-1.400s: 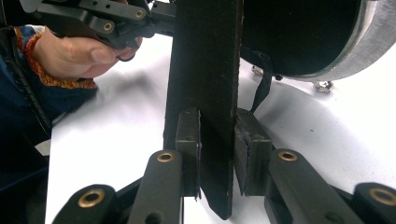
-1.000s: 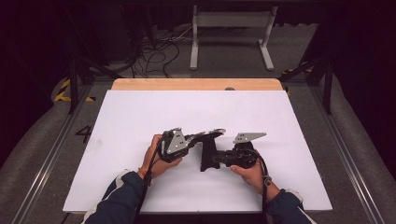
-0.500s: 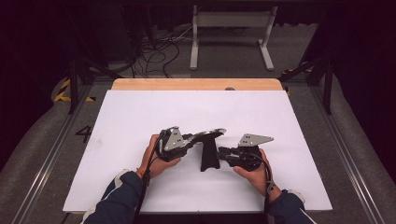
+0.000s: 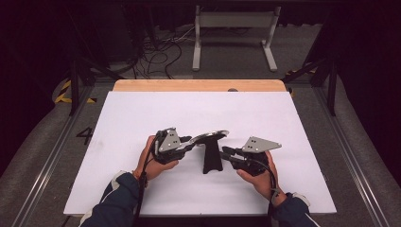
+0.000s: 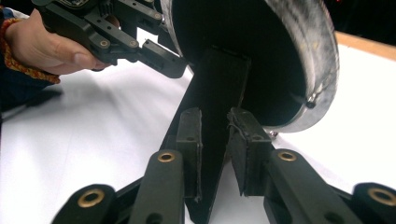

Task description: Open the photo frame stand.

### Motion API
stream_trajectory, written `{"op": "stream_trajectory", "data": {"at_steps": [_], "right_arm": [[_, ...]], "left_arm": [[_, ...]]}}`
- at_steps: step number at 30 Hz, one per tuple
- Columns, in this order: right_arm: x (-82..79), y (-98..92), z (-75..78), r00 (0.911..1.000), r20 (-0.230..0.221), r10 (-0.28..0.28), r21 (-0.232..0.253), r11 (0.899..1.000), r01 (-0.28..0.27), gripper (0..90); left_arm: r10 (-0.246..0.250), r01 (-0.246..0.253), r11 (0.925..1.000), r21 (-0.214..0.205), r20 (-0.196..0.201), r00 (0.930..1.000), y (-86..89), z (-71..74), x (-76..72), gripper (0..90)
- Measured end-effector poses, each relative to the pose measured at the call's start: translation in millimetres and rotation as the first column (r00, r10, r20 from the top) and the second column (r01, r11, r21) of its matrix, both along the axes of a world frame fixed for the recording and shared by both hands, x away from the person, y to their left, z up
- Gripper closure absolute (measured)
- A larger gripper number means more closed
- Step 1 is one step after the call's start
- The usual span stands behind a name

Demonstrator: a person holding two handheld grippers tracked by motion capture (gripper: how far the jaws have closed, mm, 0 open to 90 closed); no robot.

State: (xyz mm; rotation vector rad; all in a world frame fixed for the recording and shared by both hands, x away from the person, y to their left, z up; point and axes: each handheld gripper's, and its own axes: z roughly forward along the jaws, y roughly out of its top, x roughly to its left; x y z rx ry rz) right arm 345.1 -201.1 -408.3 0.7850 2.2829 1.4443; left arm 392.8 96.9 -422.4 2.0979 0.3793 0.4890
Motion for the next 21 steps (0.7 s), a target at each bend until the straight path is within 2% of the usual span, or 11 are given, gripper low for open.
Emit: {"op": "stream_trajectory", "data": {"at_steps": [8,17,21], "right_arm": [[-5.9,7.2,3.0,0.9993,0.036,0.004,-0.019,1.0,-0.004,90.0],[-11.3,21.6,3.9,0.9989,0.047,0.001,-0.048,0.999,0.002,90.0],[-12.6,30.9,1.7,0.9988,0.049,0.002,-0.058,0.998,0.001,90.0]], "left_arm": [[0.004,-0.004,0.9999,-0.016,-0.025,0.9997,2.8,-2.5,4.2,61.6],[0.011,-0.011,0.9999,0.001,-0.055,0.9984,-3.4,-8.9,8.7,49.3],[0.023,-0.023,0.9997,0.009,-0.071,0.9972,-8.9,-14.1,12.3,48.5]]}}
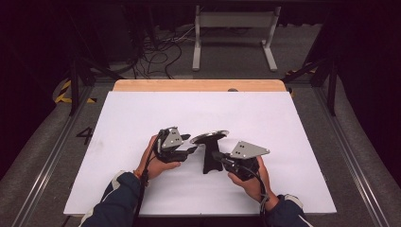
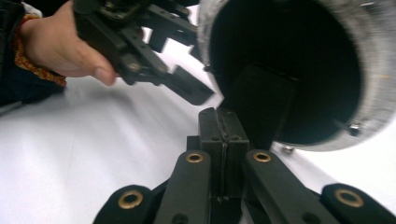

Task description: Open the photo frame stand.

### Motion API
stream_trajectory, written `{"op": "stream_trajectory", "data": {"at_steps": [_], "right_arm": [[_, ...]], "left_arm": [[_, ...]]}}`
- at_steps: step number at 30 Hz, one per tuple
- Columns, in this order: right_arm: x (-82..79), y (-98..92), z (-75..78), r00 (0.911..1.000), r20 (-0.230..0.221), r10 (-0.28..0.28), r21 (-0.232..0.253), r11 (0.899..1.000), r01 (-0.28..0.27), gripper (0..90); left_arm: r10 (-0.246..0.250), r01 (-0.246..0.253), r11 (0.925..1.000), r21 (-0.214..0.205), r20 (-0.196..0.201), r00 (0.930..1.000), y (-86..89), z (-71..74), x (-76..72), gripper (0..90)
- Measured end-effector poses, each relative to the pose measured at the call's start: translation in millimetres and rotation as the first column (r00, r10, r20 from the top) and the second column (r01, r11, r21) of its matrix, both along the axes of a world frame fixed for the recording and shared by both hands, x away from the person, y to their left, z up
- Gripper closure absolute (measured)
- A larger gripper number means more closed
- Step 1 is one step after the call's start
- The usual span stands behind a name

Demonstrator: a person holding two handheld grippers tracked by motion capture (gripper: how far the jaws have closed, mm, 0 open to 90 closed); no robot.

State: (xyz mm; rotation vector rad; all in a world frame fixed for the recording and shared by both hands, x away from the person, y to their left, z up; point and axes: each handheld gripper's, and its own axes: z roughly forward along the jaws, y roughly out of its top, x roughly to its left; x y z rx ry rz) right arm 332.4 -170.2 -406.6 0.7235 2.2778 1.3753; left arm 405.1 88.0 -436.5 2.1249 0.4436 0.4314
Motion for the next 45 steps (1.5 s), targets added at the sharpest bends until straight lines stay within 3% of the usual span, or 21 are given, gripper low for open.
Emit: {"op": "stream_trajectory", "data": {"at_steps": [5,13,20,23,26,31,35,45], "right_arm": [[-0.5,12.5,-5.3,1.0,-0.002,-0.002,-0.014,1.0,0.002,90.0],[-1.1,30.6,-15.4,0.9997,-0.025,0.002,-0.04,0.999,-0.003,90.0],[2.1,39.4,-24.4,0.9992,-0.041,0.003,-0.054,0.999,-0.005,90.0],[3.0,41.7,-27.9,0.9986,-0.052,0.007,-0.056,0.998,-0.009,90.0],[0.6,47.3,-32.4,0.9993,-0.036,-0.01,-0.072,0.997,0.007,90.0],[-1.3,54.2,-37.3,0.9995,-0.024,-0.02,-0.094,0.995,0.018,90.0],[0.5,53.3,-40.9,0.9984,-0.031,-0.048,-0.105,0.993,0.044,90.0],[-2.7,55.0,-44.9,0.9983,-0.032,-0.048,-0.134,0.99,0.043,90.0]], "left_arm": [[0.011,-0.011,0.9995,0.03,-0.001,0.9999,-7.0,-7.3,4.6,50.6],[0.007,-0.006,0.9998,0.02,-0.029,0.9996,-7.0,-13.5,11.5,63.2],[0.019,-0.019,0.9997,0.015,-0.043,0.9989,-13.3,-17.5,12.7,54.9],[0.013,-0.012,0.9999,0.011,-0.046,0.9989,-15.1,-18.1,12.7,61.4],[0.012,-0.011,0.9999,0.013,-0.049,0.9987,-17.1,-19.1,12.5,66.6],[0.019,-0.019,0.9995,0.024,-0.036,0.9992,-16.1,-18.5,11.5,75.8],[0.019,-0.018,0.999,0.041,-0.015,0.9997,-15.9,-18.0,10.1,76.8],[0.016,-0.016,0.9981,0.06,0.002,0.9999,-14.7,-16.9,7.8,78.2]]}}
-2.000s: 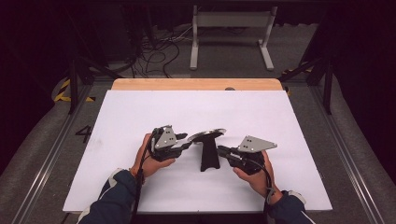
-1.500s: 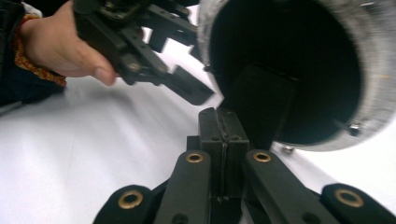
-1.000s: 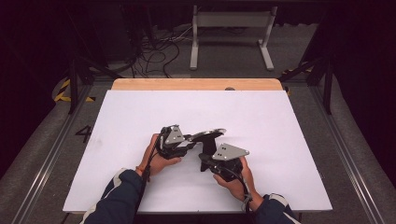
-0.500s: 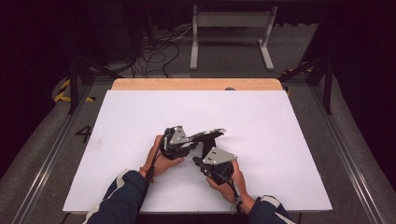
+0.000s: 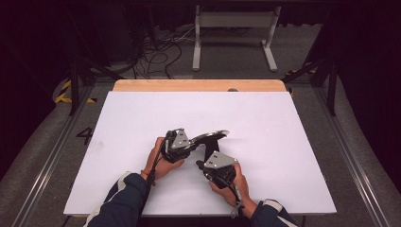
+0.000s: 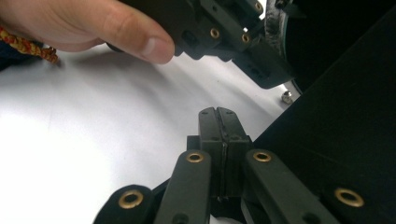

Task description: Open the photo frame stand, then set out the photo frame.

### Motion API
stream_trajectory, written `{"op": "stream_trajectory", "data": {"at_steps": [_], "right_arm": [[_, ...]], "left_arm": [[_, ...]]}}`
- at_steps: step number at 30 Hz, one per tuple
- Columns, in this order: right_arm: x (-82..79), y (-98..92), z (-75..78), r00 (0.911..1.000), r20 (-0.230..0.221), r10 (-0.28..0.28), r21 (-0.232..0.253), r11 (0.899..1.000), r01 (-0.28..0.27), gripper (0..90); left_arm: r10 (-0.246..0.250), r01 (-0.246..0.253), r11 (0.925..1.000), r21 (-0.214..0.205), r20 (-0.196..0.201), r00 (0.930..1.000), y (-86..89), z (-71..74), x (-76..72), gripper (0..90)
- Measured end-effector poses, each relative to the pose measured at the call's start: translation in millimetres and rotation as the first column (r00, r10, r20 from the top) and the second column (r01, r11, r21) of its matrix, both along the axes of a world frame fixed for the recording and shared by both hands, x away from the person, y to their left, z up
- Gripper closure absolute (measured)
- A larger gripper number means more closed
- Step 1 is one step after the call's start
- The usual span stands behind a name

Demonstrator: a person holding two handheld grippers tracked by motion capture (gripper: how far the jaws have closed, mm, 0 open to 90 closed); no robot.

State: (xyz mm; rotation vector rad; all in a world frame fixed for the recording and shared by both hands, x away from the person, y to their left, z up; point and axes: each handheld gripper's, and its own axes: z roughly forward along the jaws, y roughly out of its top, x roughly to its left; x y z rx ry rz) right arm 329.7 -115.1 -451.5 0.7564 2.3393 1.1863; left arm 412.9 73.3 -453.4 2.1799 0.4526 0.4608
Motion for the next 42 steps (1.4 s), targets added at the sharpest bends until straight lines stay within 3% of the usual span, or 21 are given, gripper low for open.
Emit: {"op": "stream_trajectory", "data": {"at_steps": [12,20,27,32,37,42], "right_arm": [[0.8,-1.9,-0.6,0.9999,-0.004,0.01,0.002,1.0,-0.01,90.0],[1.5,-2.0,-1.4,0.9998,-0.001,0.022,-0.003,1.0,-0.022,90.0],[0.5,1.7,-0.7,0.9996,-0.013,0.026,-0.001,1.0,-0.026,90.0],[-1.8,9.4,-2.6,0.9991,-0.016,0.039,-0.004,0.999,-0.039,90.0],[-0.2,12.9,-4.6,0.9991,-0.03,0.03,-0.008,1.0,-0.03,90.0],[0.1,16.4,-4.7,0.9996,-0.029,-0.001,-0.008,1.0,0.0,90.0]], "left_arm": [[-0.013,0.013,0.9999,0.006,0.002,0.9999,0.8,0.2,0.8,78.7],[-0.008,0.008,0.9999,-0.013,-0.027,0.9996,4.4,-0.3,1.4,79.0],[-0.017,0.017,0.9998,-0.012,-0.024,0.9996,1.9,-1.7,2.9,71.0],[-0.035,0.035,0.9992,-0.022,-0.026,0.999,0.0,-1.1,3.1,70.1],[-0.002,0.001,0.9999,-0.017,-0.038,0.9993,-4.5,-4.3,6.2,68.3],[0.004,-0.005,1.0,-0.004,-0.039,0.9992,-6.2,-5.7,6.7,75.1]]}}
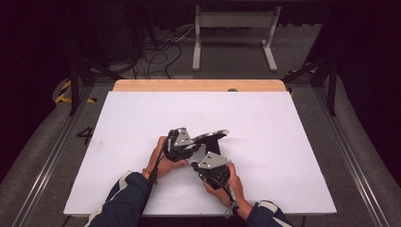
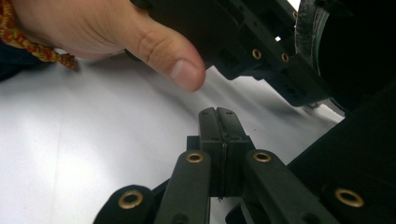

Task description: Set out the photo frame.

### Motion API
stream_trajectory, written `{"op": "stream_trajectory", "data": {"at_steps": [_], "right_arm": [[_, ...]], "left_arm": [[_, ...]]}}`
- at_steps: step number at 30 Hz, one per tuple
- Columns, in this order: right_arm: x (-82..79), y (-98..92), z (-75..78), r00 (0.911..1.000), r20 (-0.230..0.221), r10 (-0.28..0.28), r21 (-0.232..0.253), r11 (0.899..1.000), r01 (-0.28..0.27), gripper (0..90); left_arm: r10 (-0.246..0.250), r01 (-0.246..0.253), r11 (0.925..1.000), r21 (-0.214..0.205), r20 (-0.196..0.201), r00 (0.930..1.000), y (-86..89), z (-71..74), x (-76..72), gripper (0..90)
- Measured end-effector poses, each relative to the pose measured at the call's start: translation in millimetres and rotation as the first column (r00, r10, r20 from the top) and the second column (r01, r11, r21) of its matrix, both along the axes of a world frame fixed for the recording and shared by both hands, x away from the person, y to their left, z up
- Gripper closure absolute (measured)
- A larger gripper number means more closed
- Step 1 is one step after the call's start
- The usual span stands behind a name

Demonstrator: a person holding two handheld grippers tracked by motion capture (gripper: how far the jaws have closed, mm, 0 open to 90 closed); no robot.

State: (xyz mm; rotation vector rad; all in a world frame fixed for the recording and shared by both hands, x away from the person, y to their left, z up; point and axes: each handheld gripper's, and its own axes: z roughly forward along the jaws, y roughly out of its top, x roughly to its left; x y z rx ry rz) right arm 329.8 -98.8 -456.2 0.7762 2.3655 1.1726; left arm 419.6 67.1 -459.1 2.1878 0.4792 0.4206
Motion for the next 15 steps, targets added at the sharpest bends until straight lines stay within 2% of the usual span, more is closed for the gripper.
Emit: {"op": "stream_trajectory", "data": {"at_steps": [5,10,13,15], "right_arm": [[-0.9,-0.7,-6.0,0.9998,-0.012,-0.015,-0.023,1.0,0.015,90.0],[-1.9,-0.9,-5.4,0.9996,-0.007,-0.028,-0.028,0.999,0.028,90.0],[-3.0,-0.8,-5.1,0.9996,-0.027,-0.009,0.003,1.0,0.009,90.0],[-6.7,1.7,-3.7,0.9999,-0.014,0.006,-0.006,1.0,-0.006,90.0]], "left_arm": [[-0.002,0.002,1.0,0.001,0.008,1.0,0.5,0.6,-0.2,77.1],[-0.006,0.005,0.9996,0.027,0.024,0.9997,-0.2,1.7,-2.0,78.1],[-0.003,0.002,0.9995,0.032,0.033,0.9994,-0.5,1.7,-3.0,78.3],[-0.003,0.002,0.9994,0.034,0.037,0.9993,-0.8,1.6,-3.0,78.2]]}}
